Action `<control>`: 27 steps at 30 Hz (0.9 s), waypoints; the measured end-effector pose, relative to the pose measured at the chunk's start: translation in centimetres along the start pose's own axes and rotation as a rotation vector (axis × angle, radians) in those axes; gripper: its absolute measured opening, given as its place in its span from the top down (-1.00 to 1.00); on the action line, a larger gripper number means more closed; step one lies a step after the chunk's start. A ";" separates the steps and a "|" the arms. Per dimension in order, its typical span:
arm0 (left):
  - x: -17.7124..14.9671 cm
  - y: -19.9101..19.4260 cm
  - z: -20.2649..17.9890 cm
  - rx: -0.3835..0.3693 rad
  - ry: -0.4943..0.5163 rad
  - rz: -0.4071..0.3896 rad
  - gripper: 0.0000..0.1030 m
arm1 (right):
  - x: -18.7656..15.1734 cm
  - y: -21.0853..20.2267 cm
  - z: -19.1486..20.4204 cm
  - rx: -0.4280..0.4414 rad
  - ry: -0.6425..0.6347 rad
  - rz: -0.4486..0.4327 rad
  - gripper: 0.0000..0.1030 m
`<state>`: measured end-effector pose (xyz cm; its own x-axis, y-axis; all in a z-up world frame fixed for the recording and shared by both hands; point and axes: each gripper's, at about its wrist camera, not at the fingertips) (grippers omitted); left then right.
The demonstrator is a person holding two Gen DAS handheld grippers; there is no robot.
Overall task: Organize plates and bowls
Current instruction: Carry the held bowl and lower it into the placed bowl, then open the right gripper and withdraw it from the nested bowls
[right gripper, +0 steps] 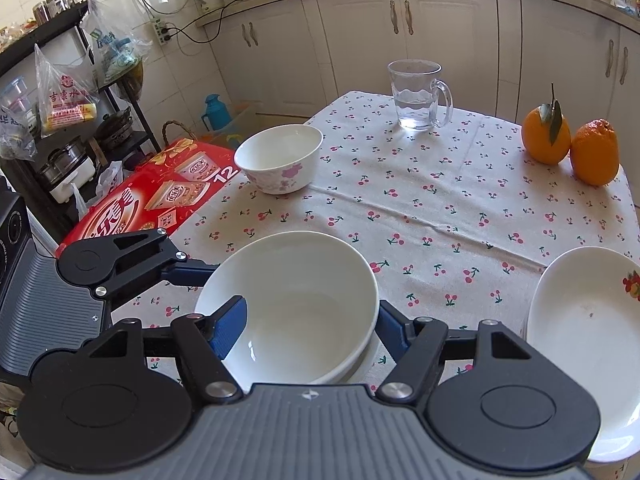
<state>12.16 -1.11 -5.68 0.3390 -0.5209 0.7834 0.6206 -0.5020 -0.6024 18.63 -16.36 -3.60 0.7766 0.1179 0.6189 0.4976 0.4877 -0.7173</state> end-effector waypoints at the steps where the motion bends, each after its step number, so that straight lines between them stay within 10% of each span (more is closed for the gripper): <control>1: 0.0 0.0 0.1 -0.004 -0.003 0.001 -0.71 | 0.0 0.0 0.0 0.000 0.000 0.001 -0.46; 27: -1.4 -3.9 1.3 0.024 -0.019 -0.045 -0.89 | 0.0 -0.2 2.1 -0.057 -0.063 -0.045 -1.00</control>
<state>10.18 2.50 -4.25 0.3231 -0.4849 0.8127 0.6523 -0.5081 -0.5624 17.74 -14.63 -2.74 0.7282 0.1524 0.6682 0.5536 0.4441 -0.7045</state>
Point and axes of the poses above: each gripper's, at about its wrist camera, not at the fingertips, and y roughly the way its jaws point, z to its left, x to its top, and after that the axes turned 9 degrees about y, right-handed
